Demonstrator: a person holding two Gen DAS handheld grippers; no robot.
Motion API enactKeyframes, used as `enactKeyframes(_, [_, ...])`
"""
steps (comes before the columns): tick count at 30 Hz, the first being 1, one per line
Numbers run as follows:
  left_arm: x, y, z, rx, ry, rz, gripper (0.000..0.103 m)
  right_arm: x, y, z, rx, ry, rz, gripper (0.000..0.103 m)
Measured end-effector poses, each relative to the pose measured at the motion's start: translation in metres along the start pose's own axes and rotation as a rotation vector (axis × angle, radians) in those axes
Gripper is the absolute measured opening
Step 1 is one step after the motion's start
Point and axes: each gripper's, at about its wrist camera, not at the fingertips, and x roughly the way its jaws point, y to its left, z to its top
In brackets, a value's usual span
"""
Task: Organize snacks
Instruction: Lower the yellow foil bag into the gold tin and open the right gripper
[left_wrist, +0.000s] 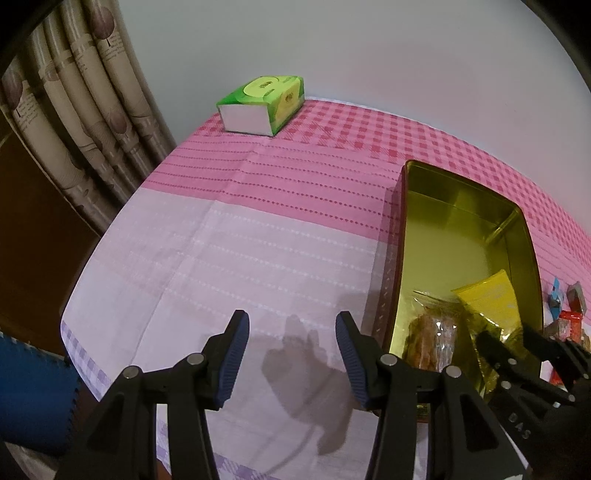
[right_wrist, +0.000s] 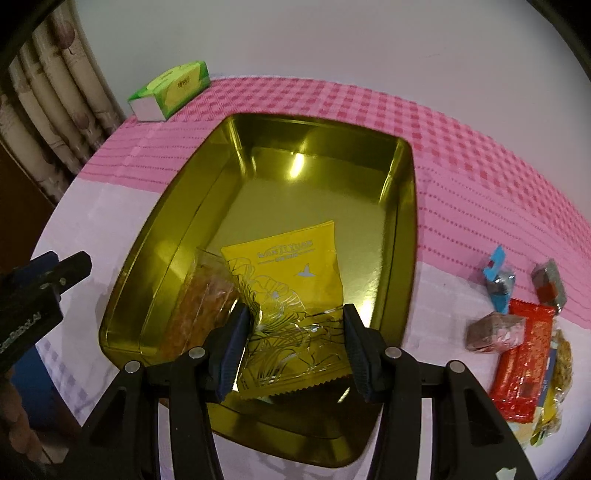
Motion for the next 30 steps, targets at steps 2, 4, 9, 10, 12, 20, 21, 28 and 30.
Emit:
enactKeyframes(2, [0.000, -0.001, 0.000, 0.004, -0.001, -0.006, 0.050, 0.003, 0.001, 0.000, 0.005, 0.004, -0.003, 0.047])
enactKeyframes(4, [0.001, -0.002, 0.000, 0.005, 0.000, -0.008, 0.050, 0.007, 0.001, 0.000, 0.004, 0.013, -0.001, 0.047])
enactKeyframes(9, [0.002, -0.003, -0.001, 0.007, 0.006, -0.014, 0.050, 0.009, 0.007, -0.002, -0.018, 0.012, -0.010, 0.049])
enactKeyframes(10, [0.002, -0.003, -0.001, 0.007, 0.006, -0.014, 0.050, 0.009, 0.007, -0.001, -0.020, 0.013, -0.009, 0.049])
enactKeyframes(12, [0.002, -0.004, -0.001, 0.009, 0.005, -0.013, 0.050, 0.010, 0.009, -0.001, -0.025, 0.017, -0.006, 0.051])
enactKeyframes(20, [0.002, -0.008, -0.002, 0.020, 0.002, -0.014, 0.050, 0.005, 0.013, -0.006, -0.048, 0.019, -0.006, 0.055])
enactKeyframes(21, [0.001, -0.008, -0.002, 0.022, 0.000, -0.015, 0.050, 0.004, 0.013, -0.005, -0.050, 0.016, -0.004, 0.057])
enactKeyframes(28, [-0.002, -0.012, -0.002, 0.038, -0.016, -0.017, 0.050, -0.015, 0.012, -0.005, -0.063, -0.026, 0.007, 0.058])
enactKeyframes(30, [-0.002, -0.014, -0.003, 0.043, -0.020, -0.013, 0.050, -0.025, 0.009, -0.006, -0.071, -0.043, 0.010, 0.059])
